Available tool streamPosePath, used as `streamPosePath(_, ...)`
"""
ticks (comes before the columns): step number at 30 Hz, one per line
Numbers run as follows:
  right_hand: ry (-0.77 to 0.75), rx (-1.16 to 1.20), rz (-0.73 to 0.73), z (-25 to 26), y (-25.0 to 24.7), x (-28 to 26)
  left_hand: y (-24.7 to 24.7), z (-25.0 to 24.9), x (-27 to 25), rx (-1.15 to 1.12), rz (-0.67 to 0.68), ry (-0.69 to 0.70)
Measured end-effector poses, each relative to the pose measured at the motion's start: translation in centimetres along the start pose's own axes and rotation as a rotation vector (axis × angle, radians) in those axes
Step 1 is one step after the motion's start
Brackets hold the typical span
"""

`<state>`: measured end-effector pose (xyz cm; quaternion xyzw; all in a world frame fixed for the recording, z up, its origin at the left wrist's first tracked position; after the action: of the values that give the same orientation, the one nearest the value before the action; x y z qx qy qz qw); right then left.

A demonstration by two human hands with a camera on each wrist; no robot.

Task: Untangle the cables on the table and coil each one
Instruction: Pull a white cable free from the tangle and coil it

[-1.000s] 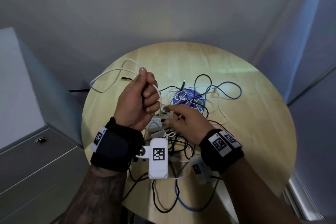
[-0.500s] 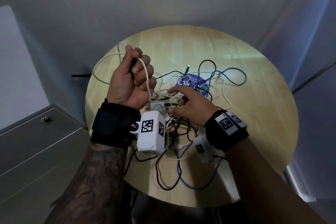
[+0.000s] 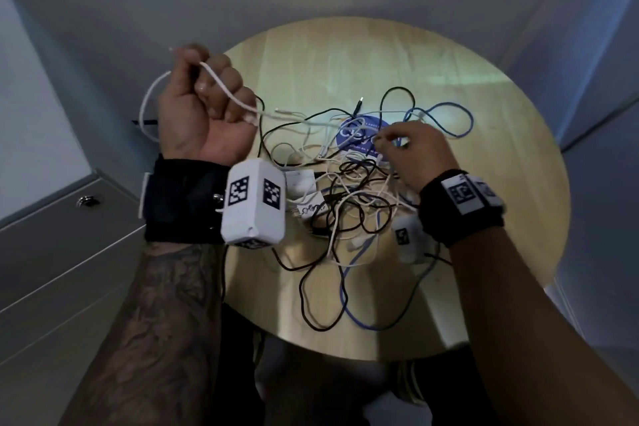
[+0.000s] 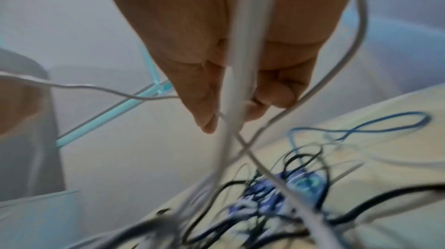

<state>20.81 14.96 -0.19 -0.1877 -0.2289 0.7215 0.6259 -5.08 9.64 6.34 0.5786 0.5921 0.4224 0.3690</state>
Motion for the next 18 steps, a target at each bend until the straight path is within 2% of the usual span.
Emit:
streamPosePath(2,0.037,-0.05,-0.052,-0.9,-2.0,0.4,-1.0,-1.2,-0.1,0.05,-0.077,0.038)
streamPosePath(4,0.055,0.065,-0.077,-0.8,-3.3,0.5,-1.9,-1.4,-0.2,0.176,-0.149,0.078)
streamPosePath(6,0.069,0.436,-0.102,0.2,-4.0,0.3,-2.2,-0.5,-0.1,0.397,-0.201,0.089)
streamPosePath(9,0.071,1.004,-0.115,2.4,-4.7,0.3,-2.1,2.5,-0.1,0.904,-0.265,0.023)
streamPosePath(12,0.057,1.309,-0.059,4.2,-4.6,0.2,-1.2,6.3,-0.7,1.312,-0.192,-0.057)
streamPosePath(15,0.05,1.432,0.001,5.6,-3.8,-0.3,0.0,9.8,-1.2,1.349,-0.047,-0.106)
streamPosePath(18,0.048,1.445,0.05,6.5,-3.0,-0.7,0.4,11.4,-1.3,1.317,-0.007,-0.129)
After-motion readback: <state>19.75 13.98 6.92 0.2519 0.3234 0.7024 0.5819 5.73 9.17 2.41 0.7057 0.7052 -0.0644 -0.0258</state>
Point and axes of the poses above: each hand's wrist, its own x-axis towards the middle knuckle, its own y-axis out of the palm, z = x × y, the point moved 6 cm from there along x, towards the middle knuckle, and after that the axes turned 12 degrees about x, right-handed, at the moved point
